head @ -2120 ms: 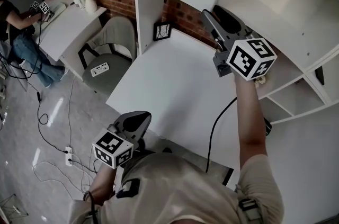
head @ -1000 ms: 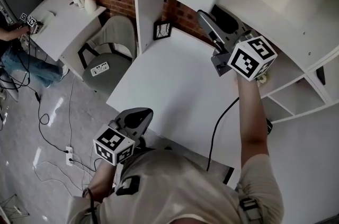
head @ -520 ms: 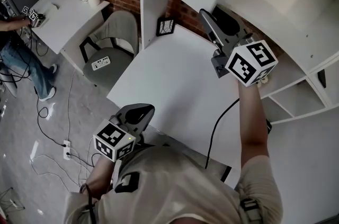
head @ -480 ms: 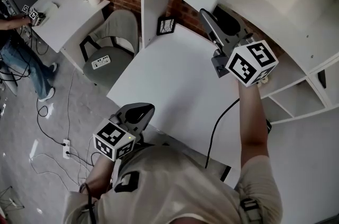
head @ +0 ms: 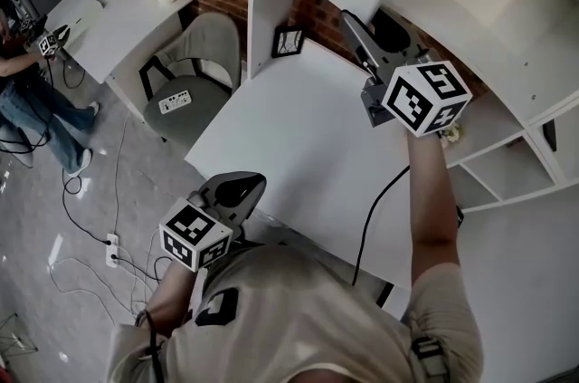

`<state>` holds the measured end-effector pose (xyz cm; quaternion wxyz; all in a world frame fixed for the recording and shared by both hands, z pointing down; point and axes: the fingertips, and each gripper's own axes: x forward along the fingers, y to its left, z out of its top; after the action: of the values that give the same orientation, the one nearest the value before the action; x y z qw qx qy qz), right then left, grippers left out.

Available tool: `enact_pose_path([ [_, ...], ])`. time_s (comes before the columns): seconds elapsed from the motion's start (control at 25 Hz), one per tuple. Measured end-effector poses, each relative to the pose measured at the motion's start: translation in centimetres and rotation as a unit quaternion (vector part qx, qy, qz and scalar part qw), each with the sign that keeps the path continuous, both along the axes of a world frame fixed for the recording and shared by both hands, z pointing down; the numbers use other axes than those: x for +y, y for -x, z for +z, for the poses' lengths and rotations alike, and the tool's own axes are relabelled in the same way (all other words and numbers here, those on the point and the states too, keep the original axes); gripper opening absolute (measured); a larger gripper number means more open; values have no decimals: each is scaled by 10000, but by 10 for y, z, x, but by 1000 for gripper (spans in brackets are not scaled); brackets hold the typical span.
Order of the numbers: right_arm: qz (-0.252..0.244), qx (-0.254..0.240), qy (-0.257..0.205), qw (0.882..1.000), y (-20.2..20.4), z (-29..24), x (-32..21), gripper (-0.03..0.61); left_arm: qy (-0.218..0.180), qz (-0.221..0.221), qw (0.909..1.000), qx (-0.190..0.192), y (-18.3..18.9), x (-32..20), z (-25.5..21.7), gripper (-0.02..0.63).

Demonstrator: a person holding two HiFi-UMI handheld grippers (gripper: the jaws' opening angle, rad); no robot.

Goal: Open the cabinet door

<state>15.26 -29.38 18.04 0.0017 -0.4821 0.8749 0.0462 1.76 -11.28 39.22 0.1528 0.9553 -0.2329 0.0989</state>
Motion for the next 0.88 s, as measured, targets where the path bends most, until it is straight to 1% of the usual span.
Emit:
enact_pose_path([
  [0.08, 105, -42, 17, 9999, -4, 1, -3, 176, -5, -38, 10000, 13, 2, 0, 1, 17],
  [0.16, 189, -162, 93, 9996, -8, 1, -6, 123, 18, -95, 10000, 0, 6, -1, 3, 17],
  [0.24, 231, -137, 177, 9995, -9, 0, -6, 81, 57, -154, 9999, -1, 9, -1, 5, 17],
  [0.4, 48, -224, 328, 9992, -6, -4, -1, 81, 27, -148, 9999, 23, 8, -3, 0, 17],
  [0.52, 45, -189, 318, 9993, 2, -8, 5, 83, 9, -108, 9999, 128, 14, -6, -5, 17],
  [0.64, -115, -129, 360, 9992, 19, -5, 13, 97, 84, -217, 9994, 270, 29, -9, -5, 17],
  [0.88, -430, -60, 364, 9984, 41, -6, 23, 118, 17, -436, 9986, 284, 42, -22, -12, 17],
])
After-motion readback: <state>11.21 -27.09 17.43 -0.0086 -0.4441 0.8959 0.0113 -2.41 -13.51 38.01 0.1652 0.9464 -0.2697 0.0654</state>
